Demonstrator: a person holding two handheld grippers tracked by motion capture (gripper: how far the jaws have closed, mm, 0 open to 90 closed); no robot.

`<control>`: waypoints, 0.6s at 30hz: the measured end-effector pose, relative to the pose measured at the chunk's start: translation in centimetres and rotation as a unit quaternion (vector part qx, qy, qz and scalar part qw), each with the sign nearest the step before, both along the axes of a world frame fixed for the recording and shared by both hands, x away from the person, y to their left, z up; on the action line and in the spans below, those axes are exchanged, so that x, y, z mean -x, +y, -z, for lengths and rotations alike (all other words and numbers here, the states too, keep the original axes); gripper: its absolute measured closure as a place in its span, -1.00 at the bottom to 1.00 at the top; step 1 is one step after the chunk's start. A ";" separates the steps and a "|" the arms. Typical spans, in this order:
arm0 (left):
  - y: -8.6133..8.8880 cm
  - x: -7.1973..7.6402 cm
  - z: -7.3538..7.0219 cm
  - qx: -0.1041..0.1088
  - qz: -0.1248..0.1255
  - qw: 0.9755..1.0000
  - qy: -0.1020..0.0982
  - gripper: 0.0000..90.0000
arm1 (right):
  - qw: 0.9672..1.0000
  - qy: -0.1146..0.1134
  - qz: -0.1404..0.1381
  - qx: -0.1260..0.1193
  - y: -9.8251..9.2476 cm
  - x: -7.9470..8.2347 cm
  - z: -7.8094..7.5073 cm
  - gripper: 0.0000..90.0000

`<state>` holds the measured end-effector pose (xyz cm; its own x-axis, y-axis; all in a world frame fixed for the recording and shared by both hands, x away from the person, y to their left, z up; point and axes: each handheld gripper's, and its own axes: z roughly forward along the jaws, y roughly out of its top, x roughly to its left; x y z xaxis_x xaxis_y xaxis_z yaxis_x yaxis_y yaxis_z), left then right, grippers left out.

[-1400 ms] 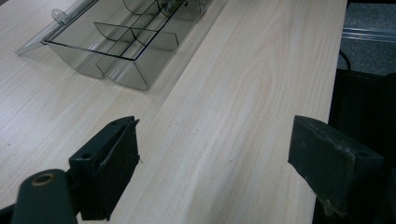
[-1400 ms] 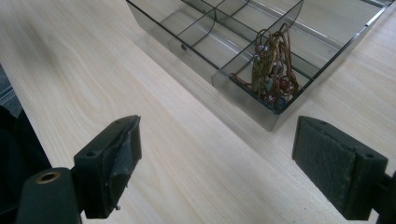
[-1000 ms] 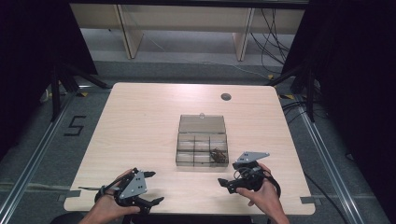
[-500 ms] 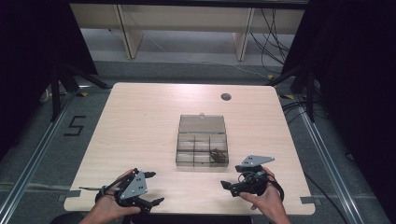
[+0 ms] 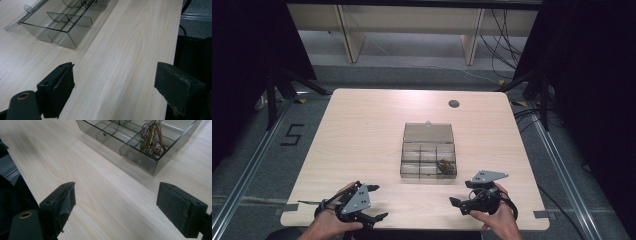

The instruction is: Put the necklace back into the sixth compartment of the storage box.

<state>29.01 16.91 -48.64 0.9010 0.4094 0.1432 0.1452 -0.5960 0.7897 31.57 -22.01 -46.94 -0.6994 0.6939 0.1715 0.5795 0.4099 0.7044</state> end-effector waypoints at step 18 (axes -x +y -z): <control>-0.4 0.2 0.4 -0.013 0.008 1.000 0.005 -0.65 | 1.000 0.016 0.024 -0.010 -0.2 1.7 0.9 -0.64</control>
